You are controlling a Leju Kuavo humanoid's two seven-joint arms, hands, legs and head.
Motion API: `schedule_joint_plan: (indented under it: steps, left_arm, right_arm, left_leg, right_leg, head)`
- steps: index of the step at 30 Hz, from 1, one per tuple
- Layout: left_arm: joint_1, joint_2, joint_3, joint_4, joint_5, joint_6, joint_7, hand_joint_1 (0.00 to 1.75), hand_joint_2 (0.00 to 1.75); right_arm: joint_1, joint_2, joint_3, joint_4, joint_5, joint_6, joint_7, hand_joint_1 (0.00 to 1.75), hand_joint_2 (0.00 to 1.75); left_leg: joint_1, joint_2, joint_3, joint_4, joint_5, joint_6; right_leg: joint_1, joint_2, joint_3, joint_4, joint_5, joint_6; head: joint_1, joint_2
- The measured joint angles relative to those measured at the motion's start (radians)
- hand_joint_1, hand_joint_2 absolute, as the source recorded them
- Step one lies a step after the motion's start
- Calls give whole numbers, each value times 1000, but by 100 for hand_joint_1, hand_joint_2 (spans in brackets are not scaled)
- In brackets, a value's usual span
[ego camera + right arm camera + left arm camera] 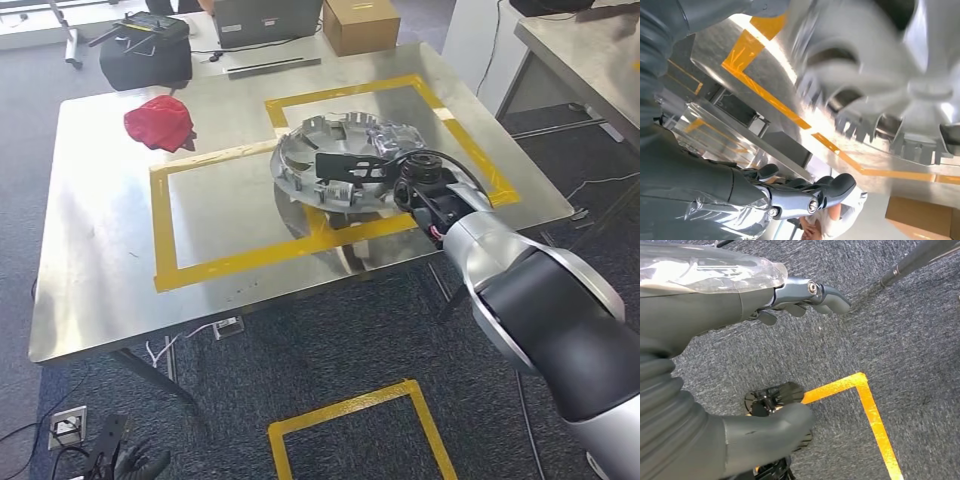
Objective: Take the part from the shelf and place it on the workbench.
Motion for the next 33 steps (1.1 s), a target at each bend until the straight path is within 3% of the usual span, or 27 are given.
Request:
schedule_joint_plan:
  steps: [6, 14, 20, 27, 31, 32, 33]
  left_arm:
    - [0, 0, 0, 0, 0, 8, 0, 0, 0]
    - [0, -1, -1, 0, 0, 16, -1, 0, 0]
    - [-1, -1, -2, 0, 0, 14, 1, 0, 0]
    - [-1, -1, -2, 0, 3, 14, 2, 0, 0]
    - [0, 0, -2, 0, 13, 18, 1, 0, 175]
    - [0, 0, -2, 0, 15, 19, 0, 0, 175]
    - [1, 1, -2, 0, 18, 22, 0, 0, 131]
  right_arm:
    - [-1, 0, -7, 0, -4, -16, -9, 0, 175]
    - [-11, 2, -38, 0, -30, -177, -53, 0, 175]
    - [-26, 7, -107, 0, -155, -41, -42, 0, 175]
    - [-37, 20, -171, -1, -186, -27, -67, 0, 175]
    - [-48, 33, -225, -6, -300, -30, -174, 0, 175]
    - [-54, 38, -242, -8, -333, -20, -206, 0, 175]
    - [-61, 44, -260, -11, -364, -4, -237, 0, 175]
  left_leg:
    - [0, 0, 0, 0, 0, 0]
    - [0, 0, 0, 0, 0, 0]
    - [0, 0, 0, 0, 0, 0]
    - [0, 0, 0, 0, 0, 0]
    - [0, 0, 0, 0, 0, 0]
    - [0, 0, 0, 0, 0, 0]
    - [0, 0, 0, 0, 0, 0]
  right_leg:
    - [0, 0, 0, 0, 0, 0]
    - [0, 0, 1, 0, 0, 0]
    - [0, 0, 1, 0, 0, 0]
    - [0, 0, 1, 0, 0, 0]
    - [0, 0, 1, 0, 0, 0]
    - [0, 0, 1, 0, 0, 0]
    - [0, 0, 1, 0, 0, 0]
  head:
    - [0, 0]
    - [0, 0]
    - [0, 0]
    - [0, 0]
    - [0, 0]
    - [0, 0]
    - [0, 0]
